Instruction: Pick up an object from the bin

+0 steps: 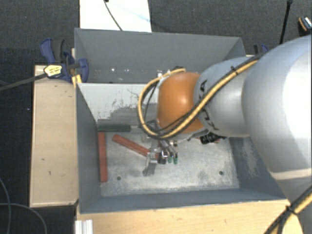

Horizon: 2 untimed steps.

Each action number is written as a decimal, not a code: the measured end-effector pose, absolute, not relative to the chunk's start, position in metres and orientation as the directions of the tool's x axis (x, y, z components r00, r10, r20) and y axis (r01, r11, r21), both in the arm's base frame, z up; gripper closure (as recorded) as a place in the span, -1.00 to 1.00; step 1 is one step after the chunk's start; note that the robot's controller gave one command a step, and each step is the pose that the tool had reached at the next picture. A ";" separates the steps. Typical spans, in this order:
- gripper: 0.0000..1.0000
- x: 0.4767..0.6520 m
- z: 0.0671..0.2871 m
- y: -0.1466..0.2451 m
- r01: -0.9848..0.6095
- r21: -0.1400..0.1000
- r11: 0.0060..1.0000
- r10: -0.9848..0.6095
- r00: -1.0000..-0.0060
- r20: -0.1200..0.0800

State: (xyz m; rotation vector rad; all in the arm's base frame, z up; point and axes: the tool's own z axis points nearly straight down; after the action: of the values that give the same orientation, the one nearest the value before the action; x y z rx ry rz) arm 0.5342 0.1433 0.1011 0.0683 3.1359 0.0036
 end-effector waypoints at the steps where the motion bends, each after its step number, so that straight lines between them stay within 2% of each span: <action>1: -1.00 0.533 0.100 0.159 0.249 0.003 0.968 0.249 -0.968 -0.006; 2: -1.00 0.542 0.069 0.164 0.384 0.002 0.923 0.384 -0.923 -0.003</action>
Offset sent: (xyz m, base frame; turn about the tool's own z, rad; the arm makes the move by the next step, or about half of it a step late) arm -0.0024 0.0156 -0.0011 0.2081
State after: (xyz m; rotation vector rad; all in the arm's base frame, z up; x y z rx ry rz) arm 0.5420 0.1641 0.0694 0.6141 3.0778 0.0030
